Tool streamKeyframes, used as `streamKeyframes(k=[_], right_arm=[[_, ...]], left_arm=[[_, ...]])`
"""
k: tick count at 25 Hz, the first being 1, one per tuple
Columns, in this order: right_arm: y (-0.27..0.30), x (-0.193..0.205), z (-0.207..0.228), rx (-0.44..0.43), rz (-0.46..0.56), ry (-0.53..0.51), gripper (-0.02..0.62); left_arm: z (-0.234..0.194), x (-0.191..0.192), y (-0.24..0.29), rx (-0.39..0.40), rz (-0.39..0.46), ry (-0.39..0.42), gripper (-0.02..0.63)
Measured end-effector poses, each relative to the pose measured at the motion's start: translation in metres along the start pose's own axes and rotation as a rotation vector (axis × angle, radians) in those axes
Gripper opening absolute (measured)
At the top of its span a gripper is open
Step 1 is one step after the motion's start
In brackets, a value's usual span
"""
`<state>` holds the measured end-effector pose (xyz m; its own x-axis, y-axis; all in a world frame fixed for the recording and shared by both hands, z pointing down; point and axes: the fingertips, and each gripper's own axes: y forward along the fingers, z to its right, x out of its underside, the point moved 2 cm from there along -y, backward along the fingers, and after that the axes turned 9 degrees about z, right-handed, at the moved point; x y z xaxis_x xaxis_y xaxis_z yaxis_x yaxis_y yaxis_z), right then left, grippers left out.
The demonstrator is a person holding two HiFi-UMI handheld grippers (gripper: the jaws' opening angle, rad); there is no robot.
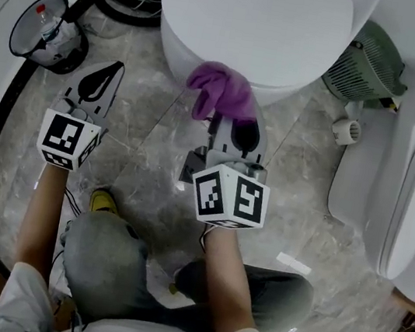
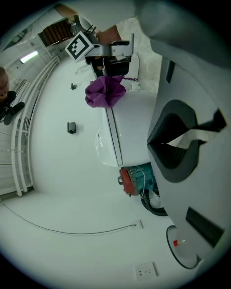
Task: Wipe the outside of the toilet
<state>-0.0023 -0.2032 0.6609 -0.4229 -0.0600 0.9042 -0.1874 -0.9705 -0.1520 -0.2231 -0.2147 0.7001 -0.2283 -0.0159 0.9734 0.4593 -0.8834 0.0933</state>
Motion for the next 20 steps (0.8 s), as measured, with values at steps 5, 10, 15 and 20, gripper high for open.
streamKeyframes(k=[5, 10, 15, 20], right_arm=[[-0.012, -0.013, 0.052, 0.111, 0.047, -0.004, 0.098], [-0.007, -0.025, 0.102, 0.217, 0.079, -0.019, 0.097], [-0.015, -0.041, 0.145, 0.328, 0.107, -0.05, 0.095], [-0.042, -0.056, 0.136, 0.35, 0.161, 0.003, 0.094]], left_arm=[[0.026, 0.008, 0.021, 0.06, 0.008, -0.001, 0.017], [0.042, 0.008, 0.037, 0.101, 0.027, -0.001, 0.017], [0.049, 0.011, 0.041, 0.124, 0.028, 0.005, 0.017], [0.04, 0.008, 0.037, 0.105, 0.037, -0.003, 0.017]])
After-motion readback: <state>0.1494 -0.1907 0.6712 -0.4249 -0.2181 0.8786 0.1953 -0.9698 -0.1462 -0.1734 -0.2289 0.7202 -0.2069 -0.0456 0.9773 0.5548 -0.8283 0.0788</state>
